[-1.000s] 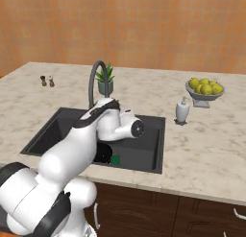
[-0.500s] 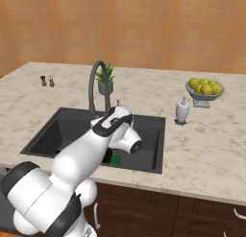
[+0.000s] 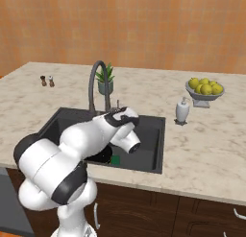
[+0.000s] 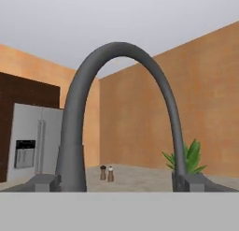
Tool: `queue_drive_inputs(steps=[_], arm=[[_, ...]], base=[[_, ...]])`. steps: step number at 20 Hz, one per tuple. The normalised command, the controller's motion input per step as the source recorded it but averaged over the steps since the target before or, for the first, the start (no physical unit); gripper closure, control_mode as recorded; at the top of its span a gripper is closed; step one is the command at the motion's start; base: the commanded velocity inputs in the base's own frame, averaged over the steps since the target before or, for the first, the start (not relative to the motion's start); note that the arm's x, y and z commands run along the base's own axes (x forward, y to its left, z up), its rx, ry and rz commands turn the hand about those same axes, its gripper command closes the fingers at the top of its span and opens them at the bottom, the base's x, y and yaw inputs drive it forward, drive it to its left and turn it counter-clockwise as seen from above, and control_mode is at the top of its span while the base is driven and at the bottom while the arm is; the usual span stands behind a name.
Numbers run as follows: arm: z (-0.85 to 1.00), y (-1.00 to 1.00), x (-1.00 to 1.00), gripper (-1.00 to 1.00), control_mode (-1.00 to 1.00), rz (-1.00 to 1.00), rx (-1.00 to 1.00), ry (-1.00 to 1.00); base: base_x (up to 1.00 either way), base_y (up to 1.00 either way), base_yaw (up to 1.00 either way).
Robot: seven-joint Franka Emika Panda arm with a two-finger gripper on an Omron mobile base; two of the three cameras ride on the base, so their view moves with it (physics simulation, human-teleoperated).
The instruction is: Pick the pan and sponge and place them into the sink. Then turn on the water.
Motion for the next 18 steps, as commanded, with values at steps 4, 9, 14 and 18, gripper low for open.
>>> queue_drive_inputs(steps=[4, 9, 14, 18], arm=[[0.0, 0.0, 0.54, -1.0, -1.0, 0.0, 0.0, 0.05], [0.0, 0.0, 0.52, -1.0, -1.0, 0.0, 0.0, 0.11], [-0.04, 0.0, 0.51, -1.0, -1.0, 0.0, 0.0, 0.05], [-0.14, 0.04, 0.56, -1.0, -1.0, -0.01, 0.0, 0.08]], base=[[0.0, 0.0, 0.0], [0.0, 0.0, 0.0], [0.0, 0.0, 0.0], [0.0, 0.0, 0.0]])
